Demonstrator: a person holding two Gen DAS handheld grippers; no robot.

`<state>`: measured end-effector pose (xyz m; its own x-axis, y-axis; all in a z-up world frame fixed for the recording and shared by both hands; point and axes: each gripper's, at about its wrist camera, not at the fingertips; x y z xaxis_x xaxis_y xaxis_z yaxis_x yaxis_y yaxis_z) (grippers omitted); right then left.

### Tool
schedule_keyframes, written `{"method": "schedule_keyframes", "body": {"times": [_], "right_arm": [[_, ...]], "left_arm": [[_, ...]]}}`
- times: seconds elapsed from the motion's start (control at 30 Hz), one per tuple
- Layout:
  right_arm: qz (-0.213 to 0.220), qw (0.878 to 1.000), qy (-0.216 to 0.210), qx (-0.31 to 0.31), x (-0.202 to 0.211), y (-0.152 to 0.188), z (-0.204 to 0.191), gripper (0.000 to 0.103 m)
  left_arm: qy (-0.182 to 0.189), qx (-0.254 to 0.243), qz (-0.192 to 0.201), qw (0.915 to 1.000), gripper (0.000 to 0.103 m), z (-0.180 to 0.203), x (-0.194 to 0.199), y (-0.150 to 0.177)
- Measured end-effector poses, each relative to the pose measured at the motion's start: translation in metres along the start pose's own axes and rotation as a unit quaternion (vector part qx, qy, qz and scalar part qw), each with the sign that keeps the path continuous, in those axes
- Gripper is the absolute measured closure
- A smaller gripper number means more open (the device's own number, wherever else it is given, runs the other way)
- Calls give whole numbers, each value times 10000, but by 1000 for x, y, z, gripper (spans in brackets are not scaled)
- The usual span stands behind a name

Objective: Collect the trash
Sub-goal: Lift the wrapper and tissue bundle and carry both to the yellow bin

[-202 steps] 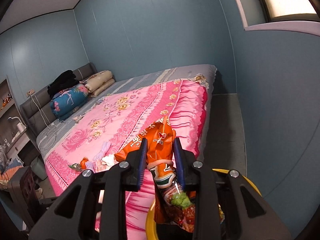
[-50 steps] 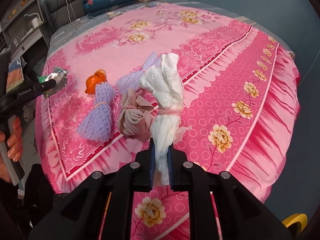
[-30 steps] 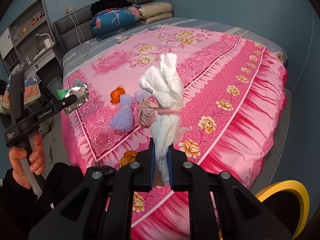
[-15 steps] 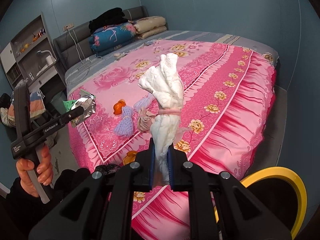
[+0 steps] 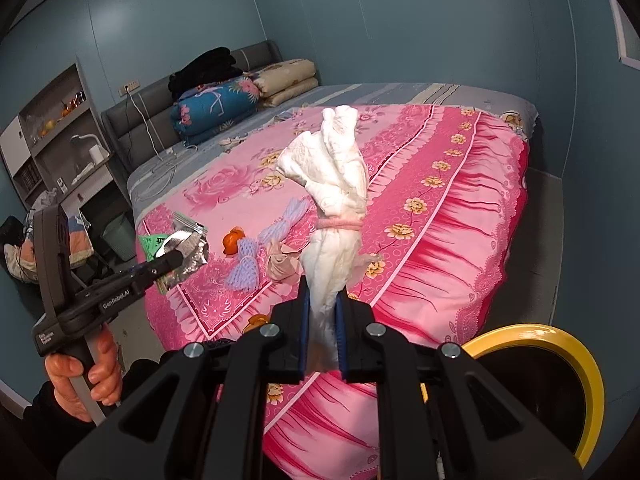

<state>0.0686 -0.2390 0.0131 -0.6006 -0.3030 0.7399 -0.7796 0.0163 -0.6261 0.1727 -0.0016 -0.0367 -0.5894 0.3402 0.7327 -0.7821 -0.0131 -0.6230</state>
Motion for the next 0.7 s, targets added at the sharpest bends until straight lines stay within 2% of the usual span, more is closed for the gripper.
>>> {"method": "schedule_keyframes", "body": {"times": [0.23,0.5,0.7], "right_arm": [[293,9990,58,-329,29,3,19,92],[587,9961,199,-622,61,8,39,92],[758,9930,342,-842,80,12,54,92]], "left_arm": [[100,-443,-140,9989,80,41,-1,10],[417,-933,-271,9944,80,91,2,20],[784,-1235,-443,9882,80,123,3,25]]}}
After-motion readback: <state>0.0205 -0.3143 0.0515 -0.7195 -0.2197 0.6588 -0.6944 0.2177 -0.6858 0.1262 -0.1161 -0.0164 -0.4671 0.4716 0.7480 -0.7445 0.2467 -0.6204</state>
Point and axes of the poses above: each gripper's, at about its wrist camera, not at the fingertips, and x roughly against the way its jaws point, z to its right, y to its underside, and after that the axes turned 12 degrees about -z, right-handed
